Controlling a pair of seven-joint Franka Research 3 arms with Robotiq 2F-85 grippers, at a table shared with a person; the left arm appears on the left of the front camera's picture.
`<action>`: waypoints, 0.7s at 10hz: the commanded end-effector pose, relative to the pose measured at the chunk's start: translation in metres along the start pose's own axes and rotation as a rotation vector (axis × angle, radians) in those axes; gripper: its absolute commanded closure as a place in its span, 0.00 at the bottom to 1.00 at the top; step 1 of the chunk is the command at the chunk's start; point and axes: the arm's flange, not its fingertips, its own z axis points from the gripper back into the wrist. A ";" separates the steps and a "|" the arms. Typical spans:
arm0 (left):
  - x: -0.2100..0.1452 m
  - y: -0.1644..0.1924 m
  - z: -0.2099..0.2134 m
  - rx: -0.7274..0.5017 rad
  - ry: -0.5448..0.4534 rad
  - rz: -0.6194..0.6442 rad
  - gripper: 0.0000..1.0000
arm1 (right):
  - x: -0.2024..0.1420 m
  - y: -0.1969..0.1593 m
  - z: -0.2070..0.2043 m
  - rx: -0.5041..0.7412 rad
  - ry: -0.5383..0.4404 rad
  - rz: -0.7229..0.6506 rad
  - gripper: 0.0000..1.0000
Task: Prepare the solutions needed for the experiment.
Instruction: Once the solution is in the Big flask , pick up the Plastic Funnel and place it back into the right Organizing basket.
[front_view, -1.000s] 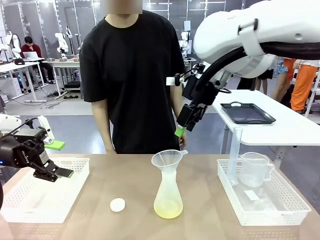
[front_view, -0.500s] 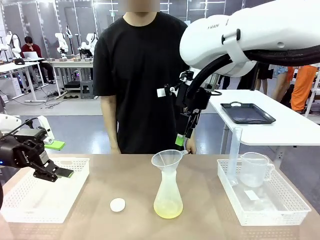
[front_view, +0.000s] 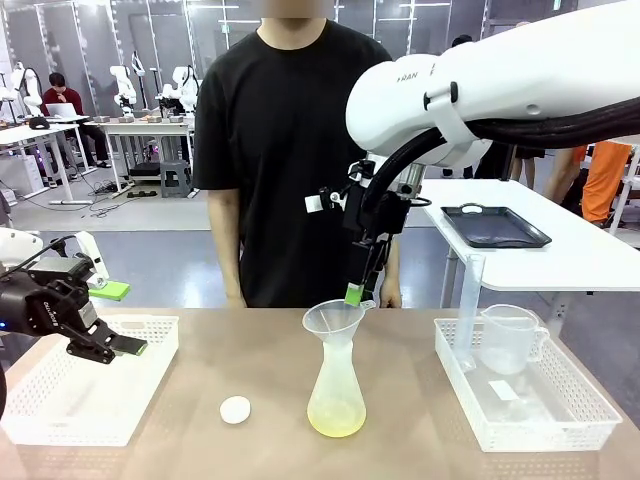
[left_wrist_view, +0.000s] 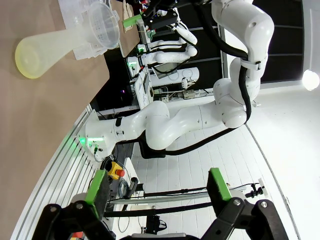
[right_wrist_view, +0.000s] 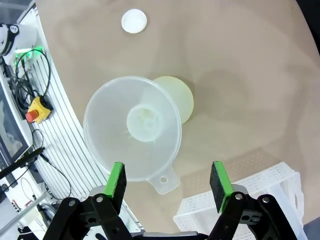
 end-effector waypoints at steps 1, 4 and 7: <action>0.001 -0.004 -0.001 -0.003 -0.002 -0.002 0.00 | 0.012 -0.005 -0.004 0.005 0.021 0.005 0.15; 0.001 -0.004 -0.001 -0.003 -0.002 -0.002 0.00 | 0.019 -0.011 -0.016 0.027 0.042 -0.003 0.15; 0.001 -0.004 -0.001 -0.003 -0.002 -0.002 0.00 | 0.023 -0.015 -0.025 0.032 0.060 -0.016 0.15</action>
